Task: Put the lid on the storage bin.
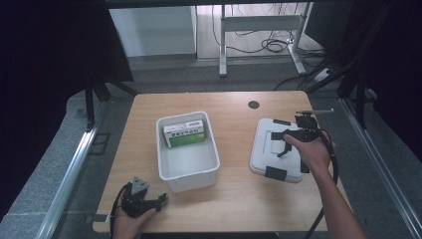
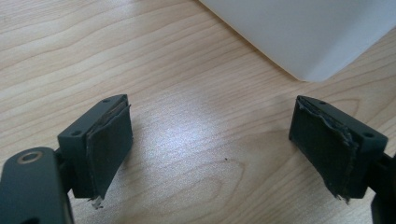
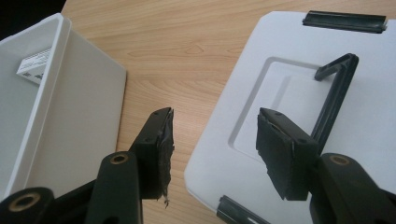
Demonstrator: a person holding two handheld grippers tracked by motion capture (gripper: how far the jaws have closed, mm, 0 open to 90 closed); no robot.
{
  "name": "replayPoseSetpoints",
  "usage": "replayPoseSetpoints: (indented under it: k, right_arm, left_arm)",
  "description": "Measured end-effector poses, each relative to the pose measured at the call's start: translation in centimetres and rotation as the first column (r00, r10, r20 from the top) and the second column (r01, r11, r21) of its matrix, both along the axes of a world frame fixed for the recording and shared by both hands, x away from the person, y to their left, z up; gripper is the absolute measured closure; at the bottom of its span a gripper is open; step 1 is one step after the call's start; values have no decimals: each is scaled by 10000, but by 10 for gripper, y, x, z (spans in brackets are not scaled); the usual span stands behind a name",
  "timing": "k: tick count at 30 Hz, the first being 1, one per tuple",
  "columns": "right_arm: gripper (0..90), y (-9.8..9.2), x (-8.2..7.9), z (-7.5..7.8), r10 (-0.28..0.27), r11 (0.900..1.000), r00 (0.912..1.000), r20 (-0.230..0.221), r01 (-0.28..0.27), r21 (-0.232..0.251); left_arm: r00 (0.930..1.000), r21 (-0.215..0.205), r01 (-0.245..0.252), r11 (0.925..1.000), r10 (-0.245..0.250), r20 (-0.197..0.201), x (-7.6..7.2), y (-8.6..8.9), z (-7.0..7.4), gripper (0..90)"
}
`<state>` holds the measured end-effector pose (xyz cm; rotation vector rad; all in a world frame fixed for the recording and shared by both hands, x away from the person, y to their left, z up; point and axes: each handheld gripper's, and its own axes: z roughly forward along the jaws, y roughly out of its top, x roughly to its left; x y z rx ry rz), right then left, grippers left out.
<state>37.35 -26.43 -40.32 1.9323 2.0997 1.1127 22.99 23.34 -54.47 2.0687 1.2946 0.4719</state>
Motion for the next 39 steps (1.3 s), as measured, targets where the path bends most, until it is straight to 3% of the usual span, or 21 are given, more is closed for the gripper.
replayPoseSetpoints:
  k: [10, 22, 39]
  right_arm:
    - [491, -10, 9, -5, -554, 9982, 9982, -248, 548, -234]
    - [533, -19, 20, -16, -805, 9941, 9944, -691, 750, -788]
    - [578, -31, 33, -33, -1162, 9890, 9859, -1201, 1038, -1050]
  left_arm:
    - [10000, 2, -3, 10000, 3, 0, 0, 0, 0, 133]
    - [10000, 2, 2, 10000, -2, -4, 0, 0, 0, 133]
    - [10000, 8, 9, 10000, -9, -5, 0, 0, 0, 132]
